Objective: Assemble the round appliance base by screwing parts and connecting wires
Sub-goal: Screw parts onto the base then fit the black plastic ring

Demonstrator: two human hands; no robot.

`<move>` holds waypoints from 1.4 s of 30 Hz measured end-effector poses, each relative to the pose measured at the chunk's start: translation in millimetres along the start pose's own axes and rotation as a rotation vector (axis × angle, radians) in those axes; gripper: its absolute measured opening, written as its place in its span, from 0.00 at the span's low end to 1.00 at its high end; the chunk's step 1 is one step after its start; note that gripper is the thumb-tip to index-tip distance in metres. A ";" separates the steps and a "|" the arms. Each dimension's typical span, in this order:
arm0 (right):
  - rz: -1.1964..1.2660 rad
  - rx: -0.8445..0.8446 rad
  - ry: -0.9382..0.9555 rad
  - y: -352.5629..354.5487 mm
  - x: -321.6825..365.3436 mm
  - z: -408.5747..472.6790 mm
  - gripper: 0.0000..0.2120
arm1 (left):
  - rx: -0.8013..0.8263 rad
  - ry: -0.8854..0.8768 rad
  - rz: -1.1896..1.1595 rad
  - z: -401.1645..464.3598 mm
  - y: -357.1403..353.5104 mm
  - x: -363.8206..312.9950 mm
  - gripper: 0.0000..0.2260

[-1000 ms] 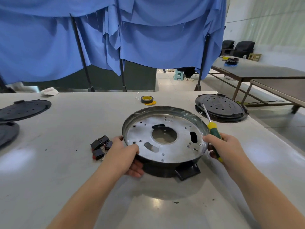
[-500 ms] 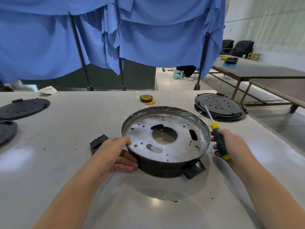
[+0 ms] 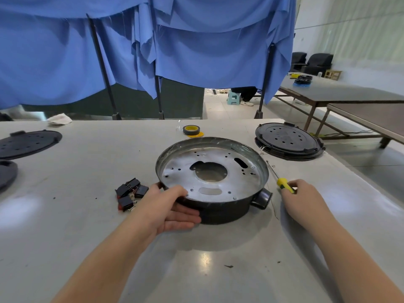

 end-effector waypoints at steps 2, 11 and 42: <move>-0.021 0.004 0.008 -1.3 1.7 -1.9 0.14 | 0.023 0.015 0.016 -2.8 -1.9 -0.4 0.13; -0.020 -0.024 0.039 2.0 -2.5 1.0 0.17 | -0.397 -0.173 0.438 6.9 55.9 -16.5 0.09; 0.067 0.044 0.794 -6.3 63.0 -48.2 0.20 | -0.529 -0.323 1.105 26.9 87.5 -2.7 0.06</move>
Point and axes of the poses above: each hand's wrist, its own z-axis towards the middle knuckle, its own y-axis out of the back of the hand, x = y × z, the point moved 2 cm from there along z, towards the middle knuckle, and after that the axes turned 9 degrees about y, right-handed, at the moved point
